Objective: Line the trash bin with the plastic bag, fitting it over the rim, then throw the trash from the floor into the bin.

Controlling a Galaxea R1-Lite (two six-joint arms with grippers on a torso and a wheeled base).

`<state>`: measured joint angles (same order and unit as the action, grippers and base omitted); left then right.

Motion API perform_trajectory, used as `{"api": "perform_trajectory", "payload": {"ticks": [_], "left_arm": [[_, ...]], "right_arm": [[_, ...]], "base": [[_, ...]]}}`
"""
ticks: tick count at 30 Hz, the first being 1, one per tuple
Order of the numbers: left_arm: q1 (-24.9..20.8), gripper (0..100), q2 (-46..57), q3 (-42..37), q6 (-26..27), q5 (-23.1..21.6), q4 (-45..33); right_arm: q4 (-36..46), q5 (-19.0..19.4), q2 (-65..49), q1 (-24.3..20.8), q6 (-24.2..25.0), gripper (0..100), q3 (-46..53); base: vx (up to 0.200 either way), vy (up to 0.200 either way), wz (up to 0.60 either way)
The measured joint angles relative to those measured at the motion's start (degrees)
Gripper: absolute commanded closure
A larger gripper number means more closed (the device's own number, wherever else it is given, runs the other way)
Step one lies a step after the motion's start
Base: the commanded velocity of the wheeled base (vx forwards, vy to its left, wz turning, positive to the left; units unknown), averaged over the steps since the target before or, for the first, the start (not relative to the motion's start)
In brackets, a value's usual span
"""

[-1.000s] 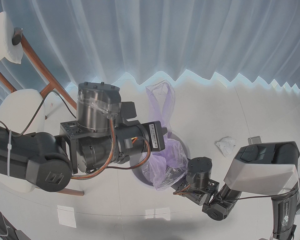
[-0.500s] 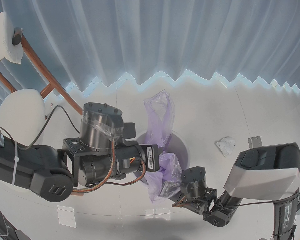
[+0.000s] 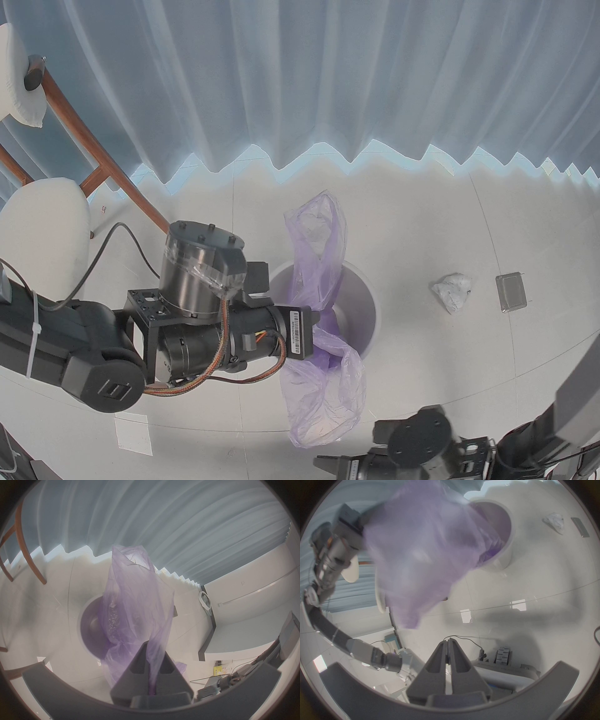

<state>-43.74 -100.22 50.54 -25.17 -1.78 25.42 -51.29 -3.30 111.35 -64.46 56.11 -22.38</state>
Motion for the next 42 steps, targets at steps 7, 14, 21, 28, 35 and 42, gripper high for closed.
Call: {"api": "perform_trajectory", "payload": {"ticks": [7, 14, 21, 28, 35, 42], "left_arm": [[-0.02, 100, 0.88, -3.08, 2.29, -1.45, 0.09], [0.0, 100, 2.51, -7.17, 5.01, -4.57, 1.16], [0.05, 100, 3.47, -10.34, 8.57, -10.34, 2.79], [-0.13, 100, 3.86, -13.12, 12.01, -15.29, 4.24], [-0.16, 100, 3.86, -14.6, 13.47, -17.13, 4.94], [1.0, 100, 3.89, -15.15, 13.76, -17.26, 5.18]], "right_arm": [[1.43, 2.82, -13.86, 2.43, 1.52, 100, 8.87], [1.69, 6.89, -22.6, 16.68, 1.39, 100, 12.69], [-0.61, 11.89, -22.24, 34.37, -6.88, 100, 9.59], [-17.38, 17.73, -12.84, 43.89, -18.3, 100, 3.1], [-25.69, 22.05, -3.33, 46.12, -31.65, 100, -1.67], [-27.23, 22.63, -1.56, 40.05, -31.81, 100, 1.9]], "base": [[0.0, 0.0, 0.0], [0.0, 0.0, 0.0], [0.0, 0.0, 0.0], [0.0, 0.0, 0.0], [0.0, 0.0, 0.0], [0.0, 0.0, 0.0]]}}
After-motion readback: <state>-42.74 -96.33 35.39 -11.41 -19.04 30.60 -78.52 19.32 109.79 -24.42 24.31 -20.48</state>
